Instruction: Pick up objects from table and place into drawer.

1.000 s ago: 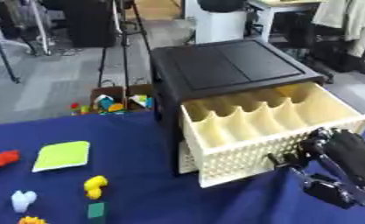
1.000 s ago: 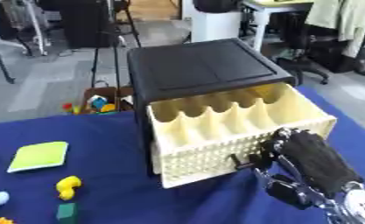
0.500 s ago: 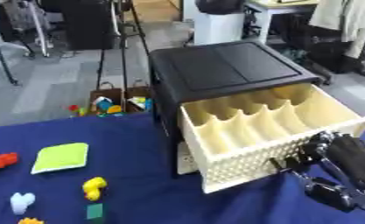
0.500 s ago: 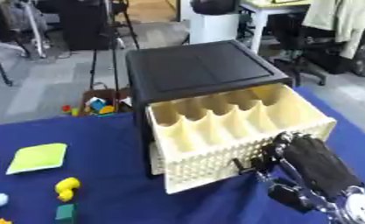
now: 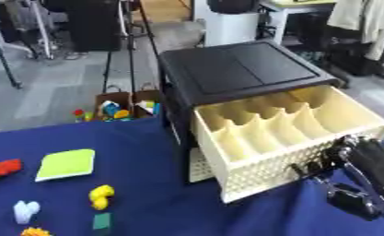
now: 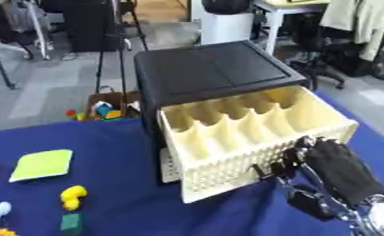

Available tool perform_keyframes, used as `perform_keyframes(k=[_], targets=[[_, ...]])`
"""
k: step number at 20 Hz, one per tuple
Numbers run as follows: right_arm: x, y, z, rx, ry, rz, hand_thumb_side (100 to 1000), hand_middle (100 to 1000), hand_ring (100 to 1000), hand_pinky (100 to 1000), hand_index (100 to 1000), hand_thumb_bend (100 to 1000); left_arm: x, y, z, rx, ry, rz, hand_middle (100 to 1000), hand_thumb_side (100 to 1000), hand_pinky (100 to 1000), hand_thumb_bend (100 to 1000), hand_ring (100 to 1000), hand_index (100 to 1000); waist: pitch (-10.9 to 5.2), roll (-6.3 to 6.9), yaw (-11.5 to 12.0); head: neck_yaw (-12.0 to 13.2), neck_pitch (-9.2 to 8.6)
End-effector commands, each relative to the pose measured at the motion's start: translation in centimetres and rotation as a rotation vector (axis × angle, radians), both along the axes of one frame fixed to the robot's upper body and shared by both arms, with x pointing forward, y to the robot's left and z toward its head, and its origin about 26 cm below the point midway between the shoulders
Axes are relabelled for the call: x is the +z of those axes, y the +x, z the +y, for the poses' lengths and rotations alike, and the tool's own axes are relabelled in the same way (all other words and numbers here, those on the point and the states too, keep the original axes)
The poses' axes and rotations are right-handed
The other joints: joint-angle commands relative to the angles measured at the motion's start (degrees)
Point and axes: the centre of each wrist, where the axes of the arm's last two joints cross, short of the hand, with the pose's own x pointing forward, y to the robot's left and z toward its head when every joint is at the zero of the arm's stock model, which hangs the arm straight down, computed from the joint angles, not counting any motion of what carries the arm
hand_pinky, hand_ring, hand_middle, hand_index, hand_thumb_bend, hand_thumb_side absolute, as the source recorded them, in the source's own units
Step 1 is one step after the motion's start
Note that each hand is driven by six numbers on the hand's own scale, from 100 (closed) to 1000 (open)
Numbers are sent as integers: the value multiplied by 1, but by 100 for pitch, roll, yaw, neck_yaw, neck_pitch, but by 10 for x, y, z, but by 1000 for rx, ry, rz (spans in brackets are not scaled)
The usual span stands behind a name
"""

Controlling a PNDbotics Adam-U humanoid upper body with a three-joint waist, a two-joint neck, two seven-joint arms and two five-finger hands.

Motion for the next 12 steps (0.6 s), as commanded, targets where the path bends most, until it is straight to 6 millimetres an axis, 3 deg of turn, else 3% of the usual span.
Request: perform_keyframes(k=[1, 12], targets=[[12, 1, -3, 7, -23, -34, 175, 202, 300, 300, 242, 275, 8, -3, 2, 2, 21, -23, 819, 1000, 688, 339, 781, 857, -123, -21, -3, 1, 5], [11, 2, 2, 83, 2, -8, 169, 196, 289, 299, 239, 290, 7, -3, 2, 2, 23, -20, 819, 1000, 688, 337, 782, 857, -172, -50, -49, -21, 19]])
